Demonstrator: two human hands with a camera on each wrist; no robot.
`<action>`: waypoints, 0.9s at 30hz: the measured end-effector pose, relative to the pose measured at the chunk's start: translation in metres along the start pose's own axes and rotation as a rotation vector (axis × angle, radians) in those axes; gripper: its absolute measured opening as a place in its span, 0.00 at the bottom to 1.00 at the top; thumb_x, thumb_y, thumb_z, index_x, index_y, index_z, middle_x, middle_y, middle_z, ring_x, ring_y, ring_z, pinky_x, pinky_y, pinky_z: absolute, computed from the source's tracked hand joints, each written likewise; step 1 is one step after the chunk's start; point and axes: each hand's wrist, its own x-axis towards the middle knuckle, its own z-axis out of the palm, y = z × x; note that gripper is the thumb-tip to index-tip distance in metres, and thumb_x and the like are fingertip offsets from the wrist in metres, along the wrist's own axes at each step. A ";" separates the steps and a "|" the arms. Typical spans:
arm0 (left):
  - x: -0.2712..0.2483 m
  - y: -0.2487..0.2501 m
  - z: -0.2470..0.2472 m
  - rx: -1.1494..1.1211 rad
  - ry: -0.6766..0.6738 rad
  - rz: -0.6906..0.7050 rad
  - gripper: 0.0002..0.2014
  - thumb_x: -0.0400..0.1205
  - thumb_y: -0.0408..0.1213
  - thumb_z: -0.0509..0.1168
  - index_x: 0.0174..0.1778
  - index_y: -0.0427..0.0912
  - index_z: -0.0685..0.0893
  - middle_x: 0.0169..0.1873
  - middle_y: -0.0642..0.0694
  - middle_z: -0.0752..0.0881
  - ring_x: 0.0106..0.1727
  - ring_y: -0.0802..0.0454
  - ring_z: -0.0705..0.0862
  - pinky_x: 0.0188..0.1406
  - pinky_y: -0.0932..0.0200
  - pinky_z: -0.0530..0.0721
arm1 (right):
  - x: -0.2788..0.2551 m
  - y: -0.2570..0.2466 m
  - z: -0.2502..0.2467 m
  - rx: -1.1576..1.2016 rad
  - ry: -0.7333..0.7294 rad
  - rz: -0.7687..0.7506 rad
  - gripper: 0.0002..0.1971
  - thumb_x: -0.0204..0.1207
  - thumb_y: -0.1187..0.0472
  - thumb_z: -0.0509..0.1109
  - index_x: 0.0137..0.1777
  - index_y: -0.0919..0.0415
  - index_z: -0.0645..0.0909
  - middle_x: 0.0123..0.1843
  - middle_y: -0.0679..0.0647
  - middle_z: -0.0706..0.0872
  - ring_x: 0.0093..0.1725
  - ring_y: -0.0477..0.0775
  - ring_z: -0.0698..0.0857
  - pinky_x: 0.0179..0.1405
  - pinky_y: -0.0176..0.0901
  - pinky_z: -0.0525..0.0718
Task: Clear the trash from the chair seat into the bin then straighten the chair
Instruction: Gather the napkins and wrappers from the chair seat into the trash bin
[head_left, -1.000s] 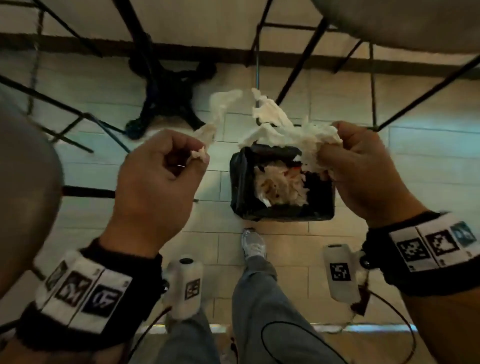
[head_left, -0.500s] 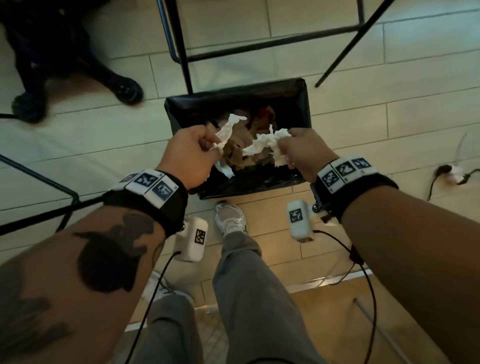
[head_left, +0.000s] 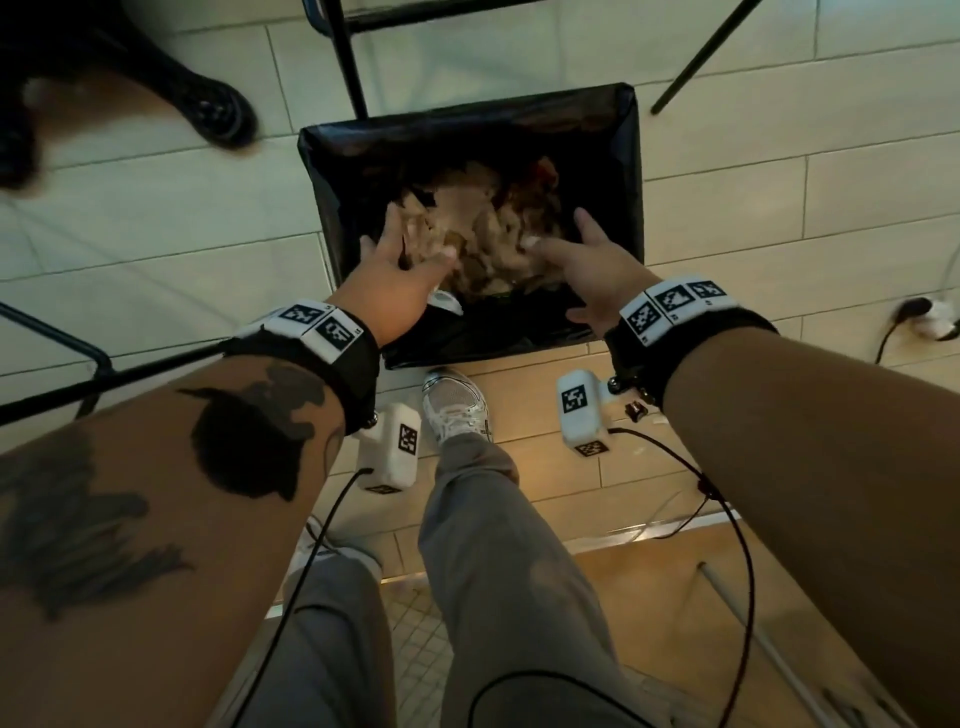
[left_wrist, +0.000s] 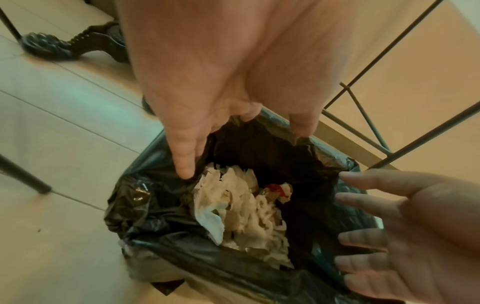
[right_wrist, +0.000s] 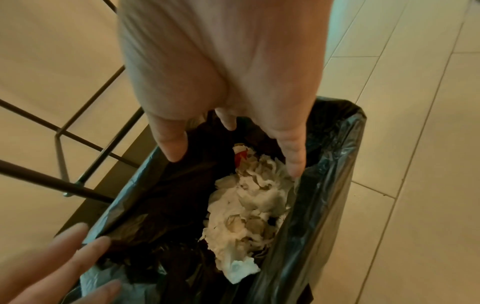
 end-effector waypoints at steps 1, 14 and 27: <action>-0.002 -0.001 -0.002 -0.014 -0.002 -0.005 0.44 0.83 0.67 0.61 0.89 0.67 0.41 0.92 0.43 0.43 0.91 0.40 0.54 0.89 0.44 0.56 | -0.004 0.000 0.000 -0.013 -0.001 -0.006 0.51 0.72 0.40 0.77 0.90 0.34 0.50 0.91 0.52 0.64 0.84 0.66 0.70 0.76 0.72 0.74; -0.147 -0.009 -0.082 -0.316 0.126 0.266 0.31 0.84 0.52 0.71 0.83 0.49 0.75 0.77 0.48 0.81 0.76 0.53 0.80 0.70 0.60 0.78 | -0.130 -0.061 0.072 -0.150 0.055 -0.285 0.01 0.83 0.62 0.70 0.51 0.57 0.84 0.43 0.60 0.85 0.33 0.52 0.82 0.29 0.41 0.80; -0.453 -0.157 -0.250 -0.576 0.858 0.480 0.13 0.81 0.50 0.73 0.61 0.54 0.88 0.51 0.57 0.91 0.53 0.60 0.90 0.52 0.64 0.89 | -0.424 -0.186 0.311 -0.640 -0.297 -0.925 0.05 0.85 0.55 0.69 0.57 0.51 0.85 0.50 0.54 0.92 0.49 0.54 0.92 0.51 0.54 0.90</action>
